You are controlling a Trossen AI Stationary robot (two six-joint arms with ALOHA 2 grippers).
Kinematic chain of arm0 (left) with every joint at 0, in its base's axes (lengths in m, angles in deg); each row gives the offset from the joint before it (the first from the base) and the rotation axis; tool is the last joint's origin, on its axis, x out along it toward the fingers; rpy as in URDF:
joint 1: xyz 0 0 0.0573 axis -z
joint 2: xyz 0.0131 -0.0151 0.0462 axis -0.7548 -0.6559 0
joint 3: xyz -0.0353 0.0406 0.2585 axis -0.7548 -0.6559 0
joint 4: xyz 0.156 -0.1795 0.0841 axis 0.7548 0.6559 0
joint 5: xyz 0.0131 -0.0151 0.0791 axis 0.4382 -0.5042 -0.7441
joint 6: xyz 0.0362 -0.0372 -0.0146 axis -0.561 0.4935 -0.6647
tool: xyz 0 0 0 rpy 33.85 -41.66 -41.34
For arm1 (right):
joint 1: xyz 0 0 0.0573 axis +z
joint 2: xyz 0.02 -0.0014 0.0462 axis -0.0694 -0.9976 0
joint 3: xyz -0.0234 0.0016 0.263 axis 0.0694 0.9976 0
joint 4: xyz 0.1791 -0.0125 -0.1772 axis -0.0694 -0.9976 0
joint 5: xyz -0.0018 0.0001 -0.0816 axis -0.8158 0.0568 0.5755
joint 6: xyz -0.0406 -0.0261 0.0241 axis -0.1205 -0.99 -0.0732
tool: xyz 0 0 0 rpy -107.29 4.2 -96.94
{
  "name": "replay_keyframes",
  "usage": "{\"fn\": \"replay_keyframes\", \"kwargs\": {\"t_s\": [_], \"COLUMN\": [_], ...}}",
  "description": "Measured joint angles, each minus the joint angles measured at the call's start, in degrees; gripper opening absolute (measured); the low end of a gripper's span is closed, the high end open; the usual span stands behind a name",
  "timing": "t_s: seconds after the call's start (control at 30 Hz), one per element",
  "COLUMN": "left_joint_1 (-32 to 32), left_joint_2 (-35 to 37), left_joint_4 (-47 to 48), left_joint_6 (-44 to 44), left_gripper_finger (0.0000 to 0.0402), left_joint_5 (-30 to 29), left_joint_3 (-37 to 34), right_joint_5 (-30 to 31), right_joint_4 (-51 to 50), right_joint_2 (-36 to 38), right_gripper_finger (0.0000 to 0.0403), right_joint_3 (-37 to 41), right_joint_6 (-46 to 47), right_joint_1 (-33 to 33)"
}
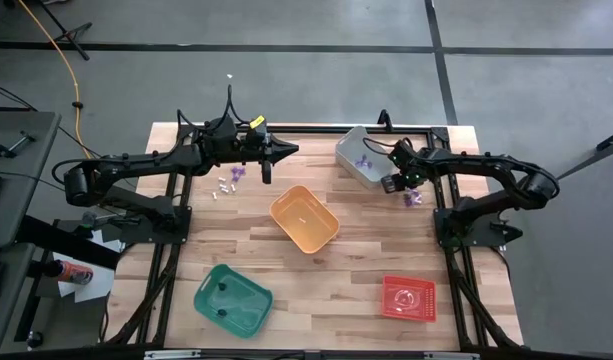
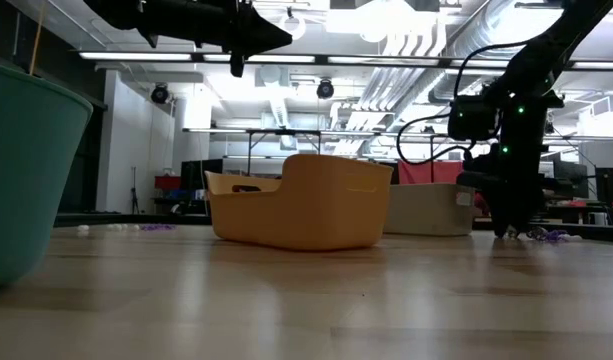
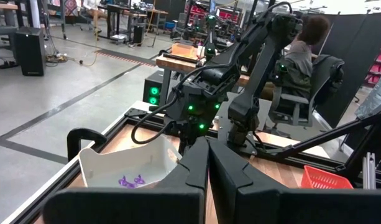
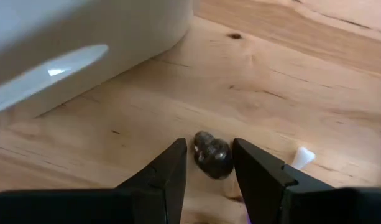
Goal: Sort Halloween decoration
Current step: Put the black skull toy into the green bin
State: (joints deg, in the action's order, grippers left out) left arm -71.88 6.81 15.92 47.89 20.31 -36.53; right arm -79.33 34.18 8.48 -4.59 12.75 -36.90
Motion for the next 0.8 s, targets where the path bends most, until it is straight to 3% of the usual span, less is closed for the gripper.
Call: {"fn": "replay_keyframes", "kwargs": {"t_s": [0.3, 0.63, 0.8], "left_joint_1": [0.0, 0.0, 0.0], "left_joint_2": [0.0, 0.0, 0.0], "left_joint_4": [0.0, 0.0, 0.0], "left_joint_6": [0.0, -0.1, -0.6], "left_gripper_finger": [0.0, 0.0, 0.0], "left_joint_5": [0.0, 0.0, 0.0], "left_joint_3": [0.0, 0.0, 0.0], "right_joint_5": [0.0, 0.3, 0.3], "right_joint_4": [0.0, 0.0, -0.6], "right_joint_2": [0.0, 0.4, 4.1], "right_gripper_finger": [0.0125, 0.0039, 0.0036], "right_joint_3": [0.0, 0.0, 0.2], "right_joint_6": [-1.5, -2.7, -2.2], "right_joint_1": [0.0, 0.0, 0.2]}}
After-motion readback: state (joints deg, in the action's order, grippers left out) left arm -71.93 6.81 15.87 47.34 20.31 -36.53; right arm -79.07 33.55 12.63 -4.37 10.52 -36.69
